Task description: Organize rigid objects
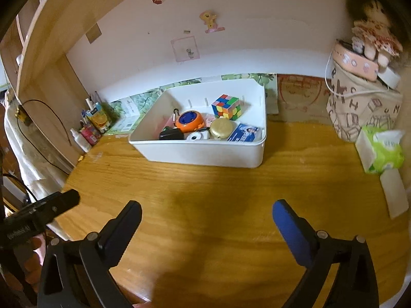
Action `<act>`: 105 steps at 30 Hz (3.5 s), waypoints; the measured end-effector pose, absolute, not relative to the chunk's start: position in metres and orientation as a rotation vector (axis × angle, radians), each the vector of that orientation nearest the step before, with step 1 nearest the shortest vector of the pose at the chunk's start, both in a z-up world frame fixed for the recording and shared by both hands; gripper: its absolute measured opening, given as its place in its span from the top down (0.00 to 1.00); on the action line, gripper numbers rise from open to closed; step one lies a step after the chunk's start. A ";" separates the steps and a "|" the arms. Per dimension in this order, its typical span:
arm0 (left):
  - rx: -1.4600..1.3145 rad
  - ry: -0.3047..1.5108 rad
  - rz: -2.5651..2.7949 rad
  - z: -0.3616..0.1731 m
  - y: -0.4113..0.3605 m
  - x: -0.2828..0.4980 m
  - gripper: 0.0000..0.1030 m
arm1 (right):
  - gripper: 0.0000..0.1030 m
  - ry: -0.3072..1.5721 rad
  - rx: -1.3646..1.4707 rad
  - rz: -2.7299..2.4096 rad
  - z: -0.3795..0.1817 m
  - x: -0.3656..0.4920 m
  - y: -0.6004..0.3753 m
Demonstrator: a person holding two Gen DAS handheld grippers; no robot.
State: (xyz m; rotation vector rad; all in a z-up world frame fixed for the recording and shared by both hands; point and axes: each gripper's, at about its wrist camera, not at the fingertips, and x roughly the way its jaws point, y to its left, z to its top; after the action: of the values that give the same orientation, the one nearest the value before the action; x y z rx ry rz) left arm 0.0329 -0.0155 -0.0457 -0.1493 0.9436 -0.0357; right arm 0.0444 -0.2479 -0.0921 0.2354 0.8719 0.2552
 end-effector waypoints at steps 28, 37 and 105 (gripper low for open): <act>-0.105 0.894 -0.032 -0.010 0.003 0.074 0.03 | 0.01 0.948 0.165 0.158 -0.049 0.051 -0.184; -0.082 0.879 -0.071 -0.012 -0.008 0.072 0.03 | 0.00 0.938 0.152 0.053 -0.050 0.043 -0.185; 0.096 0.856 -0.088 -0.009 -0.035 0.050 0.00 | 0.00 0.979 0.165 0.063 -0.060 0.022 -0.175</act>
State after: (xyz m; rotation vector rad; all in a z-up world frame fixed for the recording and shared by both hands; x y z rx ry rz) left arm 0.0501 -0.0348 -0.0087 0.0957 0.8561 -0.0883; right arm 0.0218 -0.1750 -0.0604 0.1651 0.9790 0.0628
